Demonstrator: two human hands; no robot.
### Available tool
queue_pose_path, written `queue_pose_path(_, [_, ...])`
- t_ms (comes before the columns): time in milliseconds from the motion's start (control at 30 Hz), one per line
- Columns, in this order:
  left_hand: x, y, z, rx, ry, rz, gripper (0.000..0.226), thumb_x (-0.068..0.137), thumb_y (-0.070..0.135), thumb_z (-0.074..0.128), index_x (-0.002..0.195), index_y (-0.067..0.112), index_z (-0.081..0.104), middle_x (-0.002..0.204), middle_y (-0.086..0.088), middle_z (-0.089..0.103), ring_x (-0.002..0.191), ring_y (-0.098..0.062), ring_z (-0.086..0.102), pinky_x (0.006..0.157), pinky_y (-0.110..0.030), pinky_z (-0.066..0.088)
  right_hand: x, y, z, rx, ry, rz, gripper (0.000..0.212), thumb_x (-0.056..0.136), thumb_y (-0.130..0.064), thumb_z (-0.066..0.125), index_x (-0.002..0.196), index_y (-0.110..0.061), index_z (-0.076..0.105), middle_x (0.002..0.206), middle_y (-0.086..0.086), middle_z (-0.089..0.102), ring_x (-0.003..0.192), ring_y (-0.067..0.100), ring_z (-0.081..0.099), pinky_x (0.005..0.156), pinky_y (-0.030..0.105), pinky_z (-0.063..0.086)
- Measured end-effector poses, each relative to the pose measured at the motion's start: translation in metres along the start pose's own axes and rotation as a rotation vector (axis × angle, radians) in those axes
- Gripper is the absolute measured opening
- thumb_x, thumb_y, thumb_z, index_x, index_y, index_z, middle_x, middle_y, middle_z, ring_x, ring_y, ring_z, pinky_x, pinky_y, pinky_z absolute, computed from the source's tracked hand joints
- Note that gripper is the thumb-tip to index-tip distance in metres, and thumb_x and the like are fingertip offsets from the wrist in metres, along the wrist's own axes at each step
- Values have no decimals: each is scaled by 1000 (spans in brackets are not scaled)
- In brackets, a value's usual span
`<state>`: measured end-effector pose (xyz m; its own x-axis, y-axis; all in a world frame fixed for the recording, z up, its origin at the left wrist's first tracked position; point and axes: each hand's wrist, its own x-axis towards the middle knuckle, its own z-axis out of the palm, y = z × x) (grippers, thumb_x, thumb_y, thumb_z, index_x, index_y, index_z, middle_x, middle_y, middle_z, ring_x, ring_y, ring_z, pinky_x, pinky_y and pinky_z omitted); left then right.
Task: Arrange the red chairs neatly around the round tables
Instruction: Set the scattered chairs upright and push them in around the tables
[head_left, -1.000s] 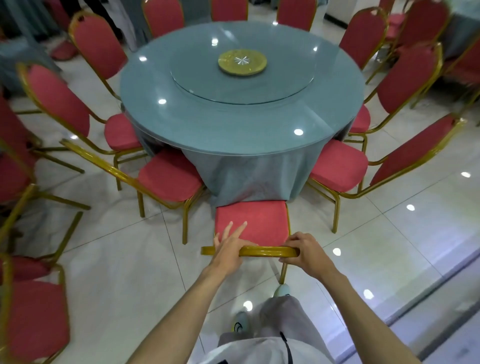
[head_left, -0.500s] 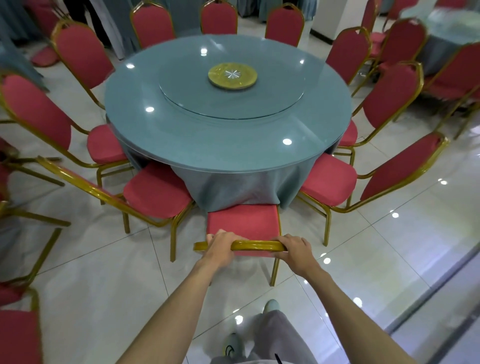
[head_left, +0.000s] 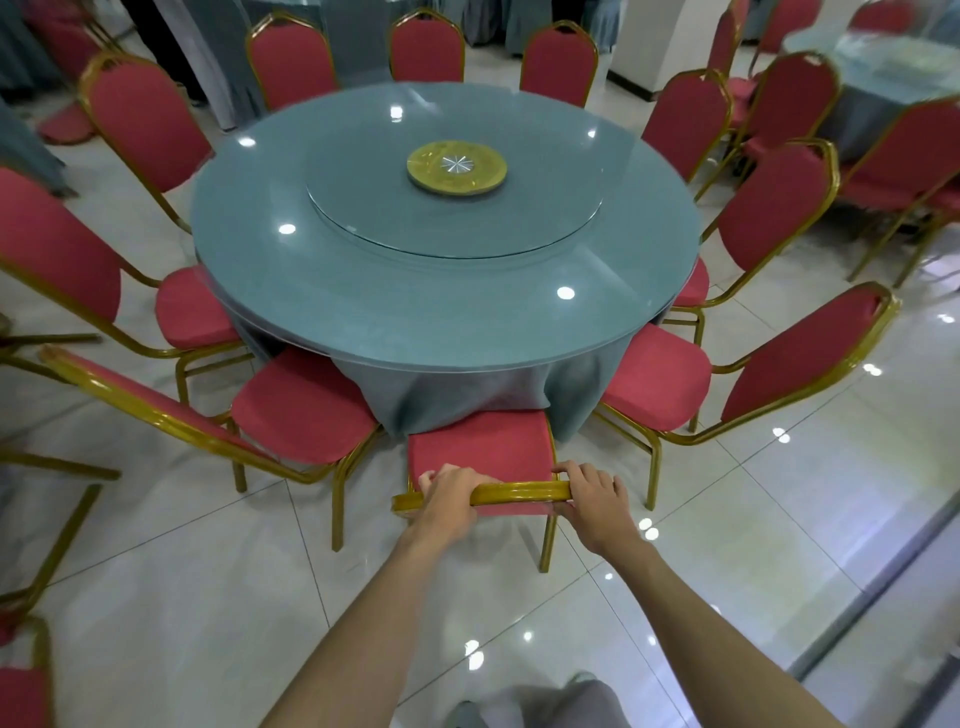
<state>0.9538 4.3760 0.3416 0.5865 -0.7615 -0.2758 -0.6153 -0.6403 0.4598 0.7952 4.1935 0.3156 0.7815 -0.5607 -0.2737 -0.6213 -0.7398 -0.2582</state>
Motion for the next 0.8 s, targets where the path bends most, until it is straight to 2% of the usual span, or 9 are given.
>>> queue_pose_path(100, [9, -1, -4, 15, -5, -18, 73, 92, -8, 48, 123, 56, 65, 110, 12, 68, 118, -22, 49, 106, -44, 29, 7, -7, -8, -5, -27, 5, 46, 100, -50, 57, 140, -36, 41, 133, -6, 52, 128, 22, 49, 118, 49, 31])
queue_pose_path(233, [12, 0, -5, 25, -5, -30, 66, 94, -2, 49, 124, 54, 66, 112, 13, 70, 118, -21, 52, 102, -45, 31, 9, -6, -14, -31, -49, -18, 48, 100, -55, 54, 140, -34, 39, 132, -4, 53, 126, 23, 51, 116, 51, 35])
queue_pose_path(333, [13, 2, -3, 4, 13, -54, 54, 98, 6, 55, 122, 53, 68, 109, 15, 71, 115, -20, 55, 93, -42, 30, 9, -4, -13, -44, -34, -30, 50, 100, -57, 51, 142, -33, 37, 134, -3, 53, 126, 23, 51, 115, 51, 35])
queue_pose_path(433, [14, 4, -4, 5, 12, -65, 41, 99, 18, 61, 122, 51, 69, 109, 15, 71, 116, -21, 55, 93, -43, 30, 9, -5, -14, -50, -34, -39, 53, 100, -57, 49, 145, -34, 34, 138, -2, 51, 129, 24, 50, 116, 52, 35])
queue_pose_path(533, [16, 5, -6, 28, -12, -58, 50, 97, 9, 59, 123, 50, 67, 112, 14, 70, 118, -21, 54, 93, -43, 31, 12, -2, -20, -69, -68, -65, 59, 100, -58, 49, 151, -34, 30, 140, 0, 51, 130, 27, 50, 115, 52, 36])
queue_pose_path(667, [15, 7, 0, 21, 22, -57, 54, 93, 2, 57, 124, 46, 65, 115, 13, 67, 118, -22, 54, 86, -40, 26, 13, 4, -21, -81, -50, -83, 66, 99, -58, 52, 154, -35, 26, 141, 1, 52, 130, 28, 50, 112, 50, 40])
queue_pose_path(800, [9, 7, -3, -10, -107, -18, 49, 93, 22, 64, 134, 47, 52, 126, 13, 57, 122, -21, 50, 97, -46, 29, 6, 6, -20, -4, -58, -50, 61, 100, -52, 56, 153, -35, 31, 146, 2, 47, 135, 28, 44, 114, 50, 36])
